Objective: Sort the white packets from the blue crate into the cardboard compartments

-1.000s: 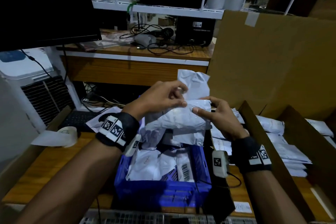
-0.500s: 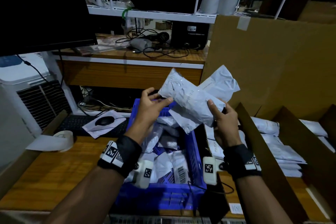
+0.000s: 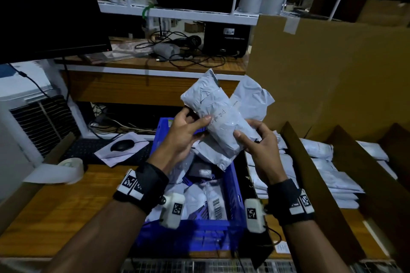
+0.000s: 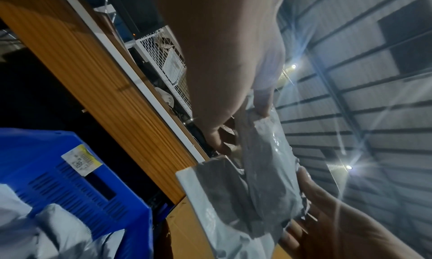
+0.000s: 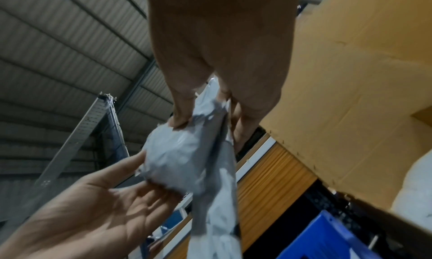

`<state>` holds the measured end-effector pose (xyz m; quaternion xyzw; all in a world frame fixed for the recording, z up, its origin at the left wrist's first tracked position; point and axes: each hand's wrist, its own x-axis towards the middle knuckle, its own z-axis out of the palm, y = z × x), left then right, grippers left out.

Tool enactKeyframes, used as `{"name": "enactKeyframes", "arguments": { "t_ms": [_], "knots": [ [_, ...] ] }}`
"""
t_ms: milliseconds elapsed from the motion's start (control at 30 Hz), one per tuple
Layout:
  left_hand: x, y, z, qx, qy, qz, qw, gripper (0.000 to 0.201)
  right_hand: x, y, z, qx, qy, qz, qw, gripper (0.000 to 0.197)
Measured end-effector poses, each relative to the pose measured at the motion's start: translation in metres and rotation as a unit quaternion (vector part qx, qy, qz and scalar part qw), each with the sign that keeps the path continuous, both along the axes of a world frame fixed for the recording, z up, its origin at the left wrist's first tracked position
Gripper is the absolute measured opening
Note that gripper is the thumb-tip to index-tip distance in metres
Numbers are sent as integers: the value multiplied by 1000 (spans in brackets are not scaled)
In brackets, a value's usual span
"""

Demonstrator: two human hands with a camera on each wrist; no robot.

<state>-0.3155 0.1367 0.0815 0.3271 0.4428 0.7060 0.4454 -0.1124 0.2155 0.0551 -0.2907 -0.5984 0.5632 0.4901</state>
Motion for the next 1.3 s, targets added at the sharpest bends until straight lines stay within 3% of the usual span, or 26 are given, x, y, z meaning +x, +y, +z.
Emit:
{"name": "enactKeyframes", "arguments": {
  "t_ms": [167, 300, 667, 900, 1133, 1300],
  "knots": [
    [-9, -3, -4, 35, -48, 30, 998, 36, 20, -8, 9, 9, -20, -6, 1000, 34],
    [-13, -6, -10, 48, -48, 26, 997, 45, 41, -13, 10, 14, -35, -35, 999, 26],
    [34, -8, -37, 16, -49, -36, 998, 34, 104, -46, -4, 26, -71, -95, 993, 31],
    [103, -17, -34, 4, -23, -65, 998, 32, 175, -67, 4, 49, -113, -133, 983, 37],
    [213, -14, -30, -30, 22, -76, 996, 30, 303, -47, -3, -13, -137, -165, 977, 42],
    [290, 6, -47, -62, 36, -42, 997, 43, 404, -19, -10, -8, -243, -196, 950, 56]
  ]
}}
